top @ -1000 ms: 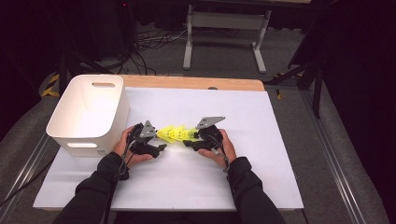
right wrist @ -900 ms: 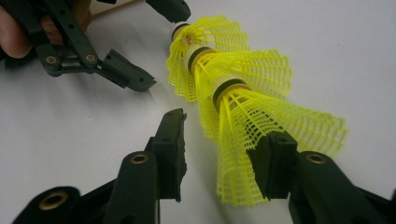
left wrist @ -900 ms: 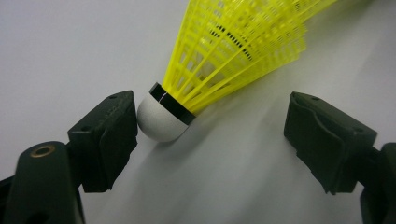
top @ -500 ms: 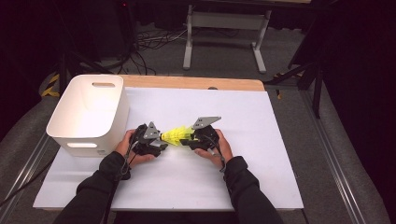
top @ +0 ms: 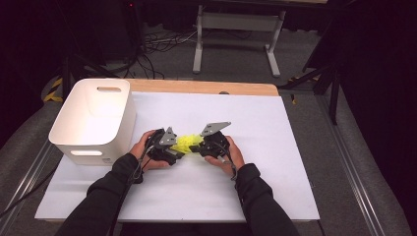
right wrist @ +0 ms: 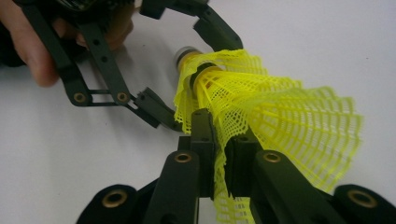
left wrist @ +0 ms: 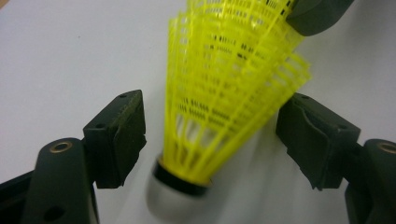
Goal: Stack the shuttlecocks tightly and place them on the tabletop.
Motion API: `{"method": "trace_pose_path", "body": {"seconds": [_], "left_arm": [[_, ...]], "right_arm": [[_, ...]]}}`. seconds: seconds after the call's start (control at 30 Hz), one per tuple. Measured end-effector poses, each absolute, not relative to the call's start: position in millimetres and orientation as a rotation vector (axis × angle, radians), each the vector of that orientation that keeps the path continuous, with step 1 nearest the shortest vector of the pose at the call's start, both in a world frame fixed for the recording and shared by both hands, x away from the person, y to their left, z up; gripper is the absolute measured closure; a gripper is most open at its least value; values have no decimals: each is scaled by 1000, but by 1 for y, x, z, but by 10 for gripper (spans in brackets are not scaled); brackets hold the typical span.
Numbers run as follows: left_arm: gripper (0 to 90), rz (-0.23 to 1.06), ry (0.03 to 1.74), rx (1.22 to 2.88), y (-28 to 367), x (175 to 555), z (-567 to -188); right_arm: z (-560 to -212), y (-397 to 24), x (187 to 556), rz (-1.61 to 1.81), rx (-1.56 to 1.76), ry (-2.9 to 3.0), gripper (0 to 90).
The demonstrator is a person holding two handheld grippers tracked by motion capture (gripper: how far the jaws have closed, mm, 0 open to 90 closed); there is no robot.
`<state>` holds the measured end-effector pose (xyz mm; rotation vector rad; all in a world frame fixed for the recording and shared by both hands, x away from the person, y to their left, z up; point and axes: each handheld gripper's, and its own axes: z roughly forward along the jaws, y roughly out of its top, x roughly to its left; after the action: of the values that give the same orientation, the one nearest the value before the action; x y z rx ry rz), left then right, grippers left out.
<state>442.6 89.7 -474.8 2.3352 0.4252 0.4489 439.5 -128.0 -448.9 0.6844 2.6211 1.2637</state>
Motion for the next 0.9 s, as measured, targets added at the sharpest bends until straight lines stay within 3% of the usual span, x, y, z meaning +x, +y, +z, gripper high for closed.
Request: {"method": "trace_pose_path", "body": {"seconds": [0.4, 0.63, 0.9], "left_arm": [[447, 418, 376, 2325, 80, 441, -475], [513, 428, 369, 2297, 81, 440, -473], [572, 423, 350, 2221, 87, 435, -471]], "right_arm": [[-446, -123, 436, 1297, 651, 2637, 854], [-443, -123, 434, 1325, 647, 2625, 834], [-428, -121, 422, 1296, 608, 2619, 641]]}}
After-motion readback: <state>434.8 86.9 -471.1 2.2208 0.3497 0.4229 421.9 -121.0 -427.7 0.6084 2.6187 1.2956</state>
